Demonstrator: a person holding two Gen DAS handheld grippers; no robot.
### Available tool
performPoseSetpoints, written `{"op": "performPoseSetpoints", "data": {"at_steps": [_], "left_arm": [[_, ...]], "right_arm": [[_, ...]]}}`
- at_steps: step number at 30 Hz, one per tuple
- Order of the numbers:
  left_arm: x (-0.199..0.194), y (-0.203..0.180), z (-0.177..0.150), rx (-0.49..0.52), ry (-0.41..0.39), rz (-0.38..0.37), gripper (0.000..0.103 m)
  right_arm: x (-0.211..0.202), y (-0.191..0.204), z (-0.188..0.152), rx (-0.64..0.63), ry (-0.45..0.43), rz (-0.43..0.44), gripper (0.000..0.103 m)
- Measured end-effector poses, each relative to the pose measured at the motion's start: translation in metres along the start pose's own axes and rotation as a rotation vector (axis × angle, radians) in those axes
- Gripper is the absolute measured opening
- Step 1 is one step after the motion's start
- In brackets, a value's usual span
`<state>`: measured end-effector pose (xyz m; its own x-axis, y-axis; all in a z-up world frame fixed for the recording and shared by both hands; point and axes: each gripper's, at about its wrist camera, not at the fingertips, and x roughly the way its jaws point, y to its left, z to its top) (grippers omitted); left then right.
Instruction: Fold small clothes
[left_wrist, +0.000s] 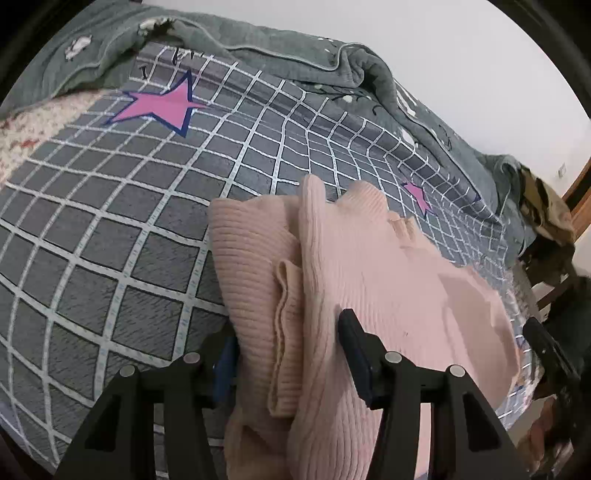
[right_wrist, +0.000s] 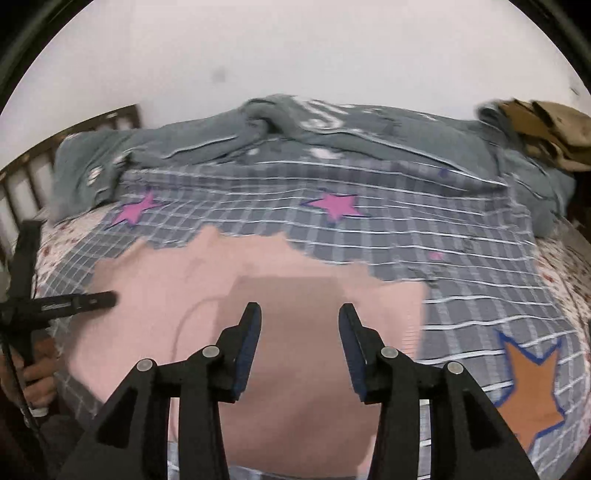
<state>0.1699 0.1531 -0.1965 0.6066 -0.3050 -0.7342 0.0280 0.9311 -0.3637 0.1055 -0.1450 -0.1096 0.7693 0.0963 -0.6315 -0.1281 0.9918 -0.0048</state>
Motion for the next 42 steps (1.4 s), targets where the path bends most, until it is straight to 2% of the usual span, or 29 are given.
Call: {"op": "performPoseSetpoints", "data": {"at_steps": [5, 8, 10, 14, 17, 23, 27, 31, 35, 38, 40, 42], "left_arm": [[-0.014, -0.006, -0.008, 0.071, -0.031, 0.074, 0.051], [-0.02, -0.007, -0.011, 0.098, -0.037, 0.083, 0.052], [-0.02, -0.006, -0.012, 0.105, -0.035, 0.091, 0.056], [-0.017, 0.001, -0.015, 0.081, -0.023, 0.067, 0.057], [-0.011, 0.001, -0.014, 0.08, -0.014, 0.052, 0.057], [-0.003, -0.001, -0.008, 0.065, 0.0, 0.033, 0.057], [0.002, -0.003, -0.008, 0.054, 0.015, 0.012, 0.057], [0.007, -0.008, -0.009, 0.068, 0.026, 0.011, 0.057], [0.002, -0.011, -0.007, 0.051, 0.024, -0.002, 0.028], [-0.008, -0.019, -0.003, 0.064, 0.014, 0.011, 0.024], [-0.015, -0.027, -0.001, 0.063, 0.0, 0.026, 0.023], [-0.023, -0.036, 0.003, 0.068, -0.013, 0.032, 0.023]], "right_arm": [[0.016, 0.047, -0.019, -0.071, 0.026, 0.037, 0.043], [0.028, 0.058, -0.031, -0.071, 0.053, 0.057, 0.043], [0.04, 0.062, -0.039, -0.071, 0.068, 0.04, 0.043], [0.05, 0.061, -0.046, -0.065, 0.044, 0.01, 0.043], [0.059, 0.058, -0.039, -0.038, 0.043, 0.002, 0.043], [0.086, 0.066, -0.021, -0.02, 0.056, -0.087, 0.043], [0.074, 0.067, -0.029, -0.04, 0.07, -0.082, 0.043], [0.045, 0.07, -0.051, -0.063, 0.084, -0.061, 0.043], [0.027, 0.075, -0.078, -0.08, 0.132, -0.042, 0.043], [0.003, 0.069, -0.085, -0.096, 0.123, 0.02, 0.043], [-0.018, 0.055, -0.083, -0.076, 0.086, 0.087, 0.043], [-0.033, 0.041, -0.079, -0.058, 0.038, 0.088, 0.043]]}}
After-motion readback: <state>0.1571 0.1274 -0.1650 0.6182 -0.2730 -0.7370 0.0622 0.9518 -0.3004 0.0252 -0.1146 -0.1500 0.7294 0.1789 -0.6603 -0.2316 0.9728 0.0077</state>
